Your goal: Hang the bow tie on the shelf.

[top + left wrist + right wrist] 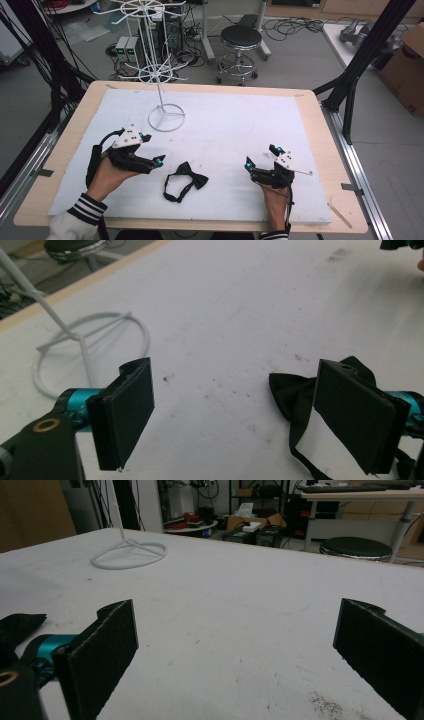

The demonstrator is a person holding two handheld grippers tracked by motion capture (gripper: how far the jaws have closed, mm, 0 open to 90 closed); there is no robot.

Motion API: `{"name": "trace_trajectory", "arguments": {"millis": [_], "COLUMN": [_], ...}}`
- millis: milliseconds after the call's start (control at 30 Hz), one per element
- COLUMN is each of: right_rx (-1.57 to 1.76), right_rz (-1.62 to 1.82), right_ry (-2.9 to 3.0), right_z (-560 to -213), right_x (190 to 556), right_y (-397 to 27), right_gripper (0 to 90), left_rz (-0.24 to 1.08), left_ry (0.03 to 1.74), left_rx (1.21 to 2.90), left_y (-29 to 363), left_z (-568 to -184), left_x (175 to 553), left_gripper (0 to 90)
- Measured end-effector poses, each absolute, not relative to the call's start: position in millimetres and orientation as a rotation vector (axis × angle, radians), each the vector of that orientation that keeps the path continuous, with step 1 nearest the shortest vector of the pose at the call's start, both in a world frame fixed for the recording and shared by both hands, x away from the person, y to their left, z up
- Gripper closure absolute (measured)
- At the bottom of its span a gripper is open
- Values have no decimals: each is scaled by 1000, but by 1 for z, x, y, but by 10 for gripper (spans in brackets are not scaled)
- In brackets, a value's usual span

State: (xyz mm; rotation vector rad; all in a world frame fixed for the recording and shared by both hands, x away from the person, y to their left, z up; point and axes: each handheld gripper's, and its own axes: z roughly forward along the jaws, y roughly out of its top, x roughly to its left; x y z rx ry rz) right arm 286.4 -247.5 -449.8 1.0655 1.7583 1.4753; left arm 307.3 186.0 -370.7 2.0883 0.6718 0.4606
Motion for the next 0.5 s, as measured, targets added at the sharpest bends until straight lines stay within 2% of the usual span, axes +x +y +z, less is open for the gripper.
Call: {"name": "trace_trajectory", "arguments": {"millis": [267, 500], "right_rx": [1069, 1069], "right_rz": [1476, 1476], "right_ry": [1756, 1755], "right_z": [-450, -450], "right_x": [286, 286], "right_y": [-248, -248], "right_gripper": [30, 30], "left_rz": [413, 351], "left_ry": [620, 572], "left_rx": [2186, 2378], "left_y": [163, 143], "left_z": [-380, -391], "left_x": [309, 312], "left_gripper": [180, 202]}}
